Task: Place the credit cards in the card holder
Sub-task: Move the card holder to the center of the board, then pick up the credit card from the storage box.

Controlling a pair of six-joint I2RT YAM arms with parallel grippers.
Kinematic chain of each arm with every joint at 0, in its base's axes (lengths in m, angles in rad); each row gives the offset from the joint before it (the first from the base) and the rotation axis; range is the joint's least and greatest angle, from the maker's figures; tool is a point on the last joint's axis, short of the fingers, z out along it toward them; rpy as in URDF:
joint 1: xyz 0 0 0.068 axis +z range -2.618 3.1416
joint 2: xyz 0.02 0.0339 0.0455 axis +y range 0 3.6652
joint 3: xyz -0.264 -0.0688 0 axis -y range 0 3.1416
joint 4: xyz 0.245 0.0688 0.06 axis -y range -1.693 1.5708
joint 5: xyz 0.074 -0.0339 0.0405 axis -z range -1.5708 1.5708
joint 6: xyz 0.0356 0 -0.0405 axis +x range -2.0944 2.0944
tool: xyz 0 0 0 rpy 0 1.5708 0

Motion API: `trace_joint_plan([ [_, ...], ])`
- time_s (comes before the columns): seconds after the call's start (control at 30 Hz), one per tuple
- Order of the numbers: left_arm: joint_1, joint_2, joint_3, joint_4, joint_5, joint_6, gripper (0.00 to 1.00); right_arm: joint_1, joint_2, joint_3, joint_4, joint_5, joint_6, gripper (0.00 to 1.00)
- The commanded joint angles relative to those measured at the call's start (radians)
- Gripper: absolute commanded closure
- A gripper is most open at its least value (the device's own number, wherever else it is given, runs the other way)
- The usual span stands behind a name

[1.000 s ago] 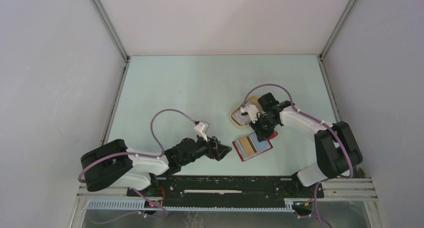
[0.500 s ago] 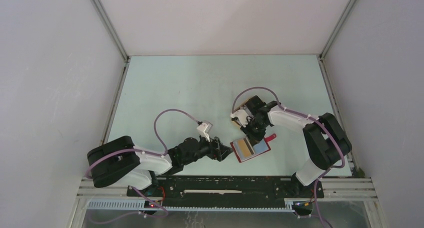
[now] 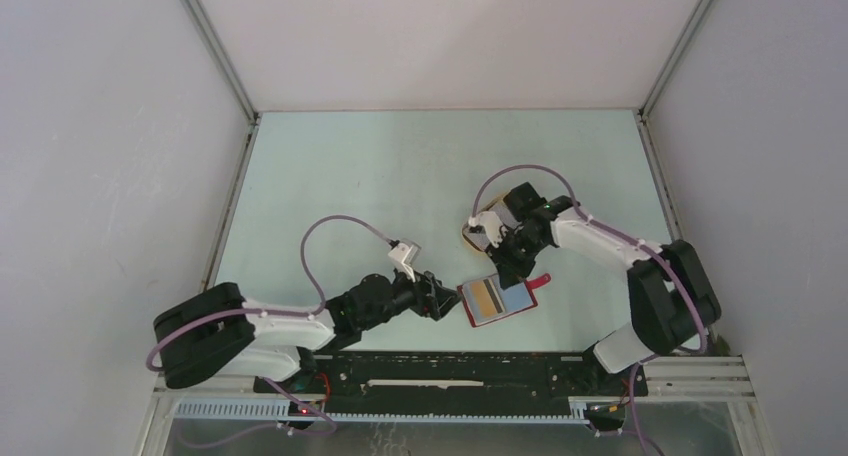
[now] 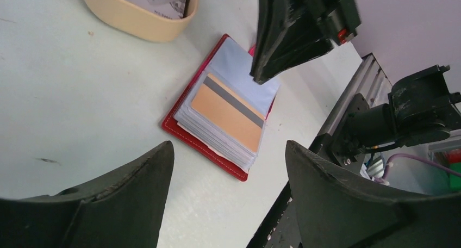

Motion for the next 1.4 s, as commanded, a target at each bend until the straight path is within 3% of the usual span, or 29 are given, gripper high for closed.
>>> trace_joint_plan([
  [0.0, 0.007, -0.130, 0.038, -0.135, -0.072, 0.088, 0.20, -0.051, -0.145, 0.045, -0.056, -0.110, -0.067, 0.81],
  [0.3, 0.012, -0.341, 0.145, -0.435, -0.185, 0.253, 0.17, -0.178, -0.414, 0.091, -0.031, -0.278, -0.095, 0.69],
  [0.43, 0.020, -0.409, 0.184, -0.501, -0.215, 0.307, 0.13, -0.256, -0.499, 0.159, 0.015, -0.391, -0.050, 0.48],
  [0.53, 0.027, -0.462, 0.188, -0.511, -0.232, 0.320, 0.04, -0.272, -0.533, 0.165, 0.052, -0.465, -0.033, 0.29],
  [0.6, 0.038, -0.487, 0.185, -0.508, -0.233, 0.318, 0.00, -0.272, -0.519, 0.164, 0.048, -0.538, -0.033, 0.24],
  [0.73, 0.080, -0.510, 0.189, -0.503, -0.190, 0.295, 0.00, -0.272, -0.426, 0.164, 0.009, -0.645, -0.008, 0.23],
  [0.93, 0.148, -0.452, 0.255, -0.514, -0.109, 0.308, 0.00, -0.287, -0.293, 0.162, -0.037, -0.654, -0.028, 0.23],
  [1.37, 0.212, -0.013, 0.663, -0.749, -0.018, 0.388, 0.05, -0.363, -0.296, 0.146, 0.019, -0.509, 0.040, 0.24],
])
